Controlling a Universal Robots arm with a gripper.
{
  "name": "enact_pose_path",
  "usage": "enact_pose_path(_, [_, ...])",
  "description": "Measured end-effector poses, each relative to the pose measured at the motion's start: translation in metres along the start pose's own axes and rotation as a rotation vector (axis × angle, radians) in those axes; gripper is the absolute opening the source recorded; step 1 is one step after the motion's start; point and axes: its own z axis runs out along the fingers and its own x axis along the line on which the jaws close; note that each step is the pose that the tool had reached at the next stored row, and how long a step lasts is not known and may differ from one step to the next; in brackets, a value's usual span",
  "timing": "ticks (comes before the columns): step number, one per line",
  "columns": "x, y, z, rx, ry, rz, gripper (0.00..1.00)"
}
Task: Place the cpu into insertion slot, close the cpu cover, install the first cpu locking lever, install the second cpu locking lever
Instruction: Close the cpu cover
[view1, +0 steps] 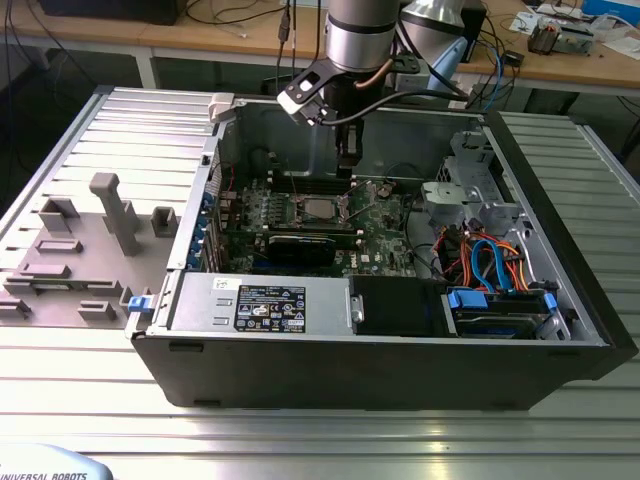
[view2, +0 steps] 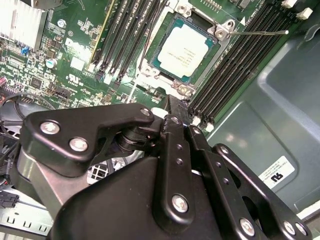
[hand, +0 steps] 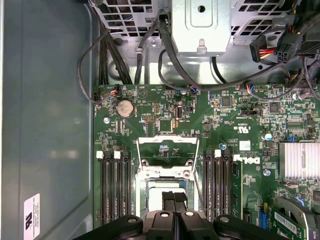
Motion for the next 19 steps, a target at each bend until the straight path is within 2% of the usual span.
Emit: enact_pose_path(19, [0.0000,0.0037,0.0002,0.0000,0.0000,0.000,0.11])
